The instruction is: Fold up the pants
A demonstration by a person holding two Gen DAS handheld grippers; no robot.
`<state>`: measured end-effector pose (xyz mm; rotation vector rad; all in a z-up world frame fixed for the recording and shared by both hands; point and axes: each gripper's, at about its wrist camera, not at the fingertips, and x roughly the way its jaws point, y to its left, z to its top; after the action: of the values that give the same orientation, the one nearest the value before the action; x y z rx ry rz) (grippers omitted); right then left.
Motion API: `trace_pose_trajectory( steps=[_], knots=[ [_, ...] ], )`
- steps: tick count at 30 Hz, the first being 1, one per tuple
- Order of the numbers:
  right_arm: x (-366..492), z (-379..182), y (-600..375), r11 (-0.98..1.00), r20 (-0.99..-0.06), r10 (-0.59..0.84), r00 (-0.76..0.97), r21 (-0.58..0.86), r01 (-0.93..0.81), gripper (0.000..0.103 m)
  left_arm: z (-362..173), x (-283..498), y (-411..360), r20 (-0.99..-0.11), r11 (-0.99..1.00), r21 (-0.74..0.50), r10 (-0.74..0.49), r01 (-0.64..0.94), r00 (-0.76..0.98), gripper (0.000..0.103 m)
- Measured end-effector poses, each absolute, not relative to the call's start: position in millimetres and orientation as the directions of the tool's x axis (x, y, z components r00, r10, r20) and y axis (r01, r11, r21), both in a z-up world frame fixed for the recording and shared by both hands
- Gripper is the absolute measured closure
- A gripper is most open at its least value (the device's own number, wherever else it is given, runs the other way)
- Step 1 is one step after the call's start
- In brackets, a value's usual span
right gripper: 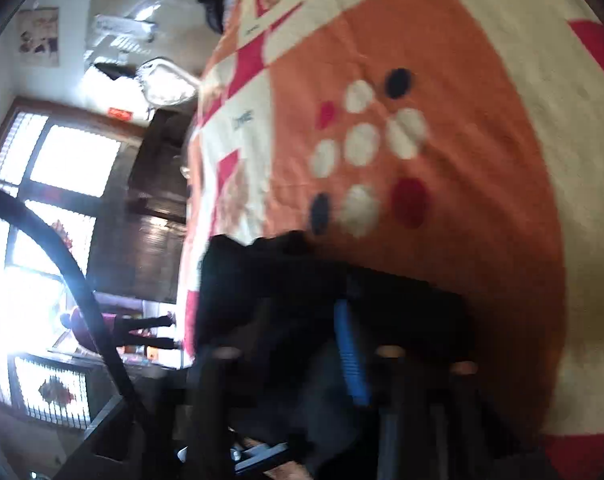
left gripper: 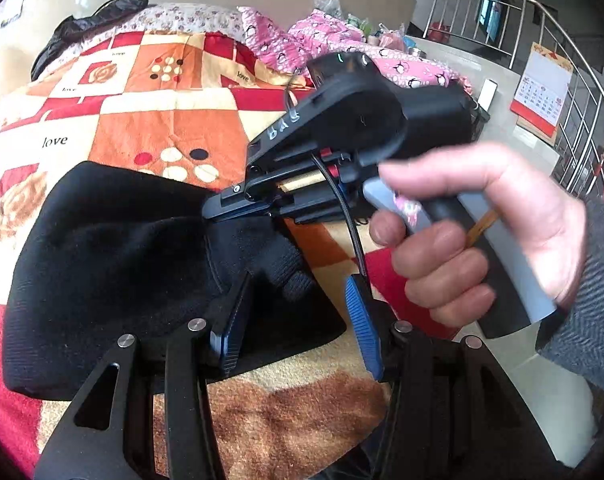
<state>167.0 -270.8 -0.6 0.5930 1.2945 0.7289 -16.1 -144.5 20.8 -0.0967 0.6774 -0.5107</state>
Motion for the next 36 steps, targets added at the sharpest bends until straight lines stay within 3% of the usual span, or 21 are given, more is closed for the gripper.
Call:
trace_pose_trajectory(
  steps=[4,8,11,15,18,23,27,31,32,36],
  knots=[
    [154.2,3.1,-270.0,0.655,-0.637,0.756,0.152,0.733,-0.183,0.103,29.9,-22.5,-135.0,-0.587,0.854,-0.298,-0.516,0.427,0.623,0.055],
    [144.3,18.4,-259.5,0.726,-0.707,0.683,0.183,0.629,-0.276,0.103,64.9,-42.7,-94.9,-0.515,0.8,-0.391,-0.6,0.454,0.613,0.055],
    [136.4,32.6,-254.0,0.833,-0.799,0.533,0.279,0.437,-0.339,0.103,86.0,-44.0,-48.9,-0.49,0.863,-0.343,-0.5,0.37,0.714,0.055],
    [130.4,40.1,-260.2,0.865,-0.823,0.468,0.321,0.354,-0.355,0.099,83.7,-11.3,-3.3,-0.534,0.925,-0.328,-0.349,0.192,0.77,0.055],
    [109.6,61.9,-255.4,0.908,-0.823,0.37,0.432,0.22,-0.358,0.094,80.5,14.3,11.9,-0.546,0.917,-0.368,-0.348,0.155,0.762,0.055],
    [55.9,82.0,-240.8,0.8,-0.71,0.564,0.422,0.343,-0.492,0.09,69.4,36.6,0.1,-0.537,0.862,-0.454,-0.467,0.225,0.703,0.055],
    [44.4,39.3,-228.7,0.844,-0.791,0.466,0.397,0.262,-0.468,0.09,56.7,67.5,-22.8,-0.573,0.828,-0.491,-0.541,0.271,0.616,0.055],
    [34.7,30.5,-236.2,0.851,-0.742,0.49,0.458,0.292,-0.436,0.09,24.2,109.1,-26.4,-0.685,0.846,-0.508,-0.512,0.163,0.518,0.058],
    [34.6,28.6,-237.3,0.853,-0.735,0.495,0.464,0.309,-0.421,0.09,21.7,111.3,-26.7,-0.696,0.856,-0.492,-0.495,0.157,0.52,0.068],
    [32.6,25.1,-237.2,0.845,-0.707,0.518,0.483,0.335,-0.416,0.09,23.2,112.4,-30.0,-0.716,0.872,-0.456,-0.477,0.175,0.51,0.069]
  ],
)
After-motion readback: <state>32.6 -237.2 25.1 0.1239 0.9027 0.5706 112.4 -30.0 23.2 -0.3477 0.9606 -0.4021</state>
